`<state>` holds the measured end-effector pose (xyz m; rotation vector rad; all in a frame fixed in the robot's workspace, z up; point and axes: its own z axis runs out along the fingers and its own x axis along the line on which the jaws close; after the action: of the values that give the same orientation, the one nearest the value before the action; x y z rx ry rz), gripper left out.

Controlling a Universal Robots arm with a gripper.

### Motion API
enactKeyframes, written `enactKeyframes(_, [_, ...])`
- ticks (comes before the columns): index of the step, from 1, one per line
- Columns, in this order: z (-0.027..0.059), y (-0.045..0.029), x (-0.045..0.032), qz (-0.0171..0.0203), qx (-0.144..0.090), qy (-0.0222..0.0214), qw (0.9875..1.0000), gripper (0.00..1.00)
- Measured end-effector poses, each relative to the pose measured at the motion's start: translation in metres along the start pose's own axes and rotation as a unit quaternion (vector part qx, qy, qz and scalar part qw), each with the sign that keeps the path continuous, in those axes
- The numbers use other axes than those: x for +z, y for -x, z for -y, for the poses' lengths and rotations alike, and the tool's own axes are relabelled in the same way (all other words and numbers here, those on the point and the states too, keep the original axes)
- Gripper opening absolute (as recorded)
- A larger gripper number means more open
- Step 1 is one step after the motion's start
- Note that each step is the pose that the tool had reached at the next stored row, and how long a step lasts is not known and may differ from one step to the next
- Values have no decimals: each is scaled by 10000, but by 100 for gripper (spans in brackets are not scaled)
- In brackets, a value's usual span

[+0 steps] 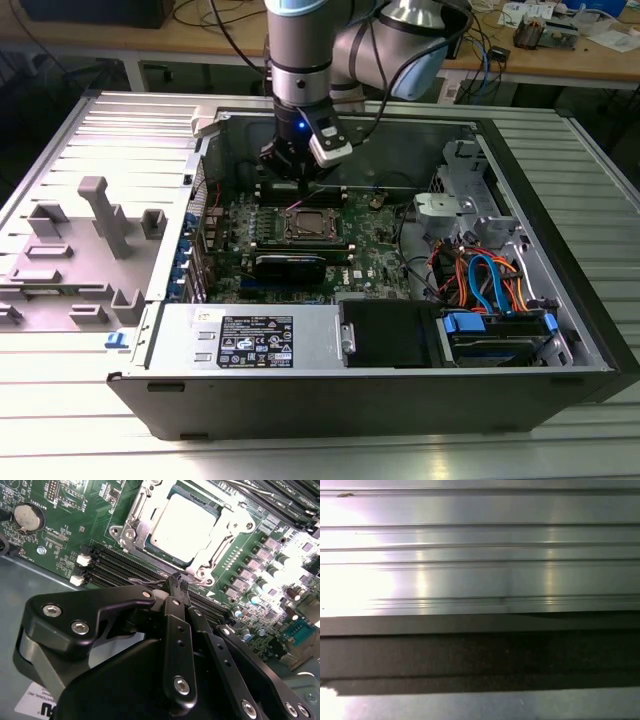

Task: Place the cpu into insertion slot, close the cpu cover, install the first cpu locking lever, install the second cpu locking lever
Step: 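Install the first cpu locking lever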

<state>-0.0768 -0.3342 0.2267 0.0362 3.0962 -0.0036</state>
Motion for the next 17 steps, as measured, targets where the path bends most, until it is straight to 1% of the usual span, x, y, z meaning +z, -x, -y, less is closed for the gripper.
enactKeyframes(17, [-3, 135, 101, 0, 0, 0, 10000, 11])
